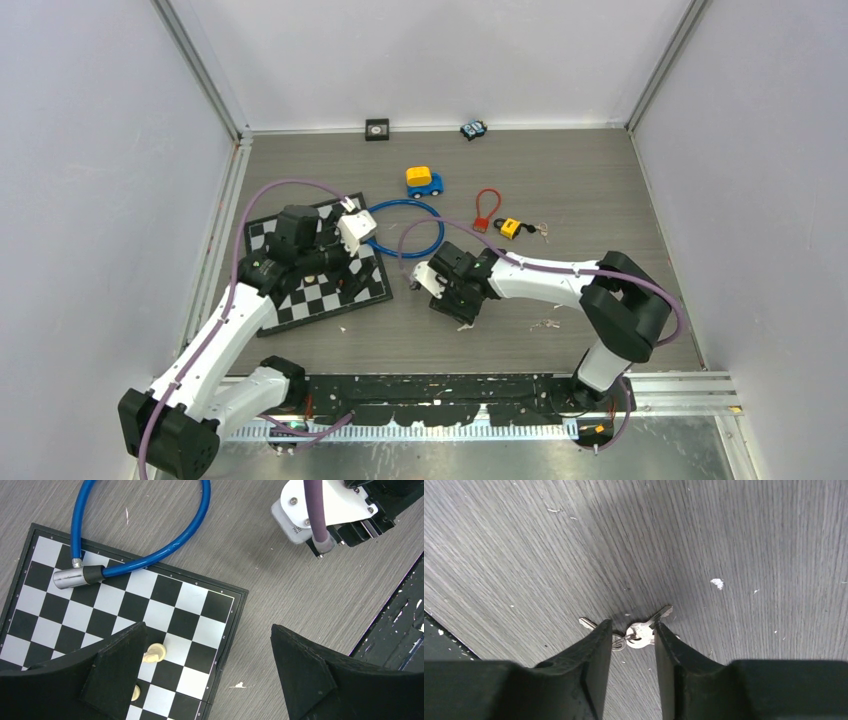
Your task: Unlock with the key
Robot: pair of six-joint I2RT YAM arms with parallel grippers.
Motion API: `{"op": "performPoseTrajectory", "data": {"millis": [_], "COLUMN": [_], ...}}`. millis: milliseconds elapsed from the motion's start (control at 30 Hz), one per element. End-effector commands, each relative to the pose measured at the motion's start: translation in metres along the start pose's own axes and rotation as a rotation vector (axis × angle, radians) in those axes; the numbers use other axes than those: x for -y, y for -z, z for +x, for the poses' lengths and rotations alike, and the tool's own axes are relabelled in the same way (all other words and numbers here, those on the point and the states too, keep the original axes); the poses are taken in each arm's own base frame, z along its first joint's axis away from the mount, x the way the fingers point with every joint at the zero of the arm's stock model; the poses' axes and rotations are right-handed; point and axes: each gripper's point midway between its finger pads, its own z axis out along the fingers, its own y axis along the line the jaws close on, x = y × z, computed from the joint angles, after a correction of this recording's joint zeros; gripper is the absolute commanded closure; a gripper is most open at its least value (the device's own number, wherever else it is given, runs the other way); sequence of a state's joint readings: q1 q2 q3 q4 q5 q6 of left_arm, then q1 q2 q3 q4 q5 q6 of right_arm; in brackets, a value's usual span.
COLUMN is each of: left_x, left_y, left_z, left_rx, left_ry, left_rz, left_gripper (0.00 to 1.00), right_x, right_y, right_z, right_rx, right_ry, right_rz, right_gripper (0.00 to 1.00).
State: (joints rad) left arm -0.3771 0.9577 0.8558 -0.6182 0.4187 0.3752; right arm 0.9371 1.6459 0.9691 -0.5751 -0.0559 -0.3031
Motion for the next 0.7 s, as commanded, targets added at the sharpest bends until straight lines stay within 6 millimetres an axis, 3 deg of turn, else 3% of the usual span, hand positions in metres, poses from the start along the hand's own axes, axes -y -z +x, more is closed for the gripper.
{"op": "performPoseTrajectory", "data": {"millis": [0, 300, 667], "left_x": [-0.005, -0.004, -0.003], "left_y": [0.004, 0.006, 0.007], "left_z": [-0.011, -0.011, -0.013], "left_rx": [0.043, 0.047, 0.054], "left_ry": [-0.028, -0.032, -0.034], "left_rz": [-0.026, -0.025, -0.019], "left_gripper": [0.03, 0.03, 0.03], "right_x": [0.008, 0.03, 0.071], "right_y": [0.004, 0.021, 0.049], "right_z": [-0.009, 0.002, 0.017], "right_rx": [-0.003, -0.034, 0.003], "right_ry": [0.013, 0.022, -0.115], "right_rz": [0.039, 0.124, 0.174], "right_gripper": [0.61, 0.79, 0.81]}}
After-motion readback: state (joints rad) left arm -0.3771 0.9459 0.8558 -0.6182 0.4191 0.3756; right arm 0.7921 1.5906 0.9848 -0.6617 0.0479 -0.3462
